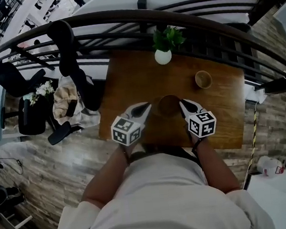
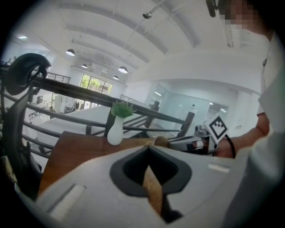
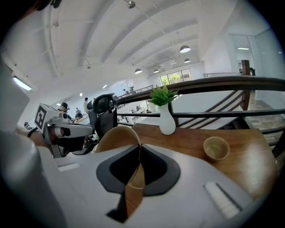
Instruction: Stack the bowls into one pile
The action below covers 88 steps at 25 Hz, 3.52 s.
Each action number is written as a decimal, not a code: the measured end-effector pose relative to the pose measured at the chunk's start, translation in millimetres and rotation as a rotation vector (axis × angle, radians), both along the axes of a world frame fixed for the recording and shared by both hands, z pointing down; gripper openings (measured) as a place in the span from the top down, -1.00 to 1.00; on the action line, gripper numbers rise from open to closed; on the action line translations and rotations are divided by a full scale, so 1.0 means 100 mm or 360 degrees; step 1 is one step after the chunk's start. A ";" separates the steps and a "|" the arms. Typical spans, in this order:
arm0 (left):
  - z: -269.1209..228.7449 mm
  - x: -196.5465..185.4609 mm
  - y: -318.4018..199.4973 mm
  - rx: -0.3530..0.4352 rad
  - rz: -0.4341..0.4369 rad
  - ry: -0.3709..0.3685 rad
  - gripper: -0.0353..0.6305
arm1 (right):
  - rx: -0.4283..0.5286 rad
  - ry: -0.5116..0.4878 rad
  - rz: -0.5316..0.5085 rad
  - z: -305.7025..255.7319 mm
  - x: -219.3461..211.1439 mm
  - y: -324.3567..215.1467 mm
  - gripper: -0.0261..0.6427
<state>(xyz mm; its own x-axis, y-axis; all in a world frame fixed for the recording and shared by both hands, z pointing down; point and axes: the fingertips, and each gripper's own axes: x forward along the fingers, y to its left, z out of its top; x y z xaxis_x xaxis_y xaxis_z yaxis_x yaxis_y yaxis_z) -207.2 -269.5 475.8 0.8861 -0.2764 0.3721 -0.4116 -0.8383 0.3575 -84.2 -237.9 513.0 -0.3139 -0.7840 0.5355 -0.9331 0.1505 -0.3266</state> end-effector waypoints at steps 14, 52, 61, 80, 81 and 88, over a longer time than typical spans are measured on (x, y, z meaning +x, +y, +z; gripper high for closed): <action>0.78 0.00 -0.35 -0.0154 -0.0122 -0.0110 0.88 | -0.0215 -0.0064 -0.0135 0.82 -0.02 -0.34 0.86; 1.59 -0.09 -0.37 -0.0318 -0.0249 -0.0178 0.88 | -0.0397 -0.0162 -0.0225 1.72 -0.18 -0.50 0.30; 1.37 -0.36 -0.22 -0.0270 -0.0285 -0.0166 0.88 | -0.0313 -0.0139 -0.0244 1.48 -0.38 -0.38 0.55; 0.00 -0.85 -0.12 0.0047 -0.0245 0.0014 0.88 | 0.0015 -0.0042 -0.0226 0.10 -0.91 -0.08 0.90; -0.10 -0.87 -0.10 0.0072 -0.0234 0.0030 0.88 | 0.0036 -0.0032 -0.0225 0.01 -0.94 -0.05 0.90; -0.50 -0.92 -0.05 0.0169 -0.0183 0.0105 0.88 | 0.0119 0.0005 -0.0176 -0.42 -1.00 0.10 0.90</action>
